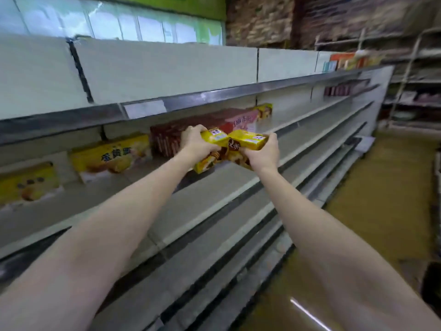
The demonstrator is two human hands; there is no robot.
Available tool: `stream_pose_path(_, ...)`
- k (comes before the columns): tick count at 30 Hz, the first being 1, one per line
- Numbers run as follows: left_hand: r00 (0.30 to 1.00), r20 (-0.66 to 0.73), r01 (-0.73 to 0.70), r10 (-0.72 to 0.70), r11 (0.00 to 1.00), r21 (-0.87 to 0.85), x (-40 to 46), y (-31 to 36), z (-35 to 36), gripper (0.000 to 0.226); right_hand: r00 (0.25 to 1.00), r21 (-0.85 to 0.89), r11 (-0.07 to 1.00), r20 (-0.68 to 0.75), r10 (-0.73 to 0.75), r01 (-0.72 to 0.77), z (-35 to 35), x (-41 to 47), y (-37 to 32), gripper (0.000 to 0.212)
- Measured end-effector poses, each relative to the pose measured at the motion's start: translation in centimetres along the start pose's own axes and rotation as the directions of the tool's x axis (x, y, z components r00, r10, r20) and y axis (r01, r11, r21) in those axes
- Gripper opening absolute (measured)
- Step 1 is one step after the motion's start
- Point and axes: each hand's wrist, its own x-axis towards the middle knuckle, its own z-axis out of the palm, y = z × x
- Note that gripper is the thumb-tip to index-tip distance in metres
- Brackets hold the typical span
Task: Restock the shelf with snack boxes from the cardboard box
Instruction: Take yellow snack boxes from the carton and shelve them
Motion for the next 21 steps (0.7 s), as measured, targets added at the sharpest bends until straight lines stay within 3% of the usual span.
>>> stream_pose_path(13, 1.000, 0.018, -0.005, 0.006, 0.997, -0.072, 8.3, 7.2, 12.1, 0.076, 0.995, -0.021, 0.999, -0.087, 0.046, -0.048, -3.8, 12.7, 6.7, 0.065)
stream_pose_path(18, 0.996, 0.090, -0.009, 0.026, 0.984, -0.180, 13.4, 8.5, 17.8, 0.064, 0.988, -0.034, 0.996, -0.130, 0.083, -0.088, -3.2, 18.7, 10.3, 0.065)
stream_pose_path(21, 0.995, 0.102, 0.017, 0.008, 0.970, -0.241, 17.0, 9.3, 21.5, 0.071, 0.984, -0.031, 0.995, -0.154, 0.093, -0.099, -2.8, 22.8, 12.2, 0.068)
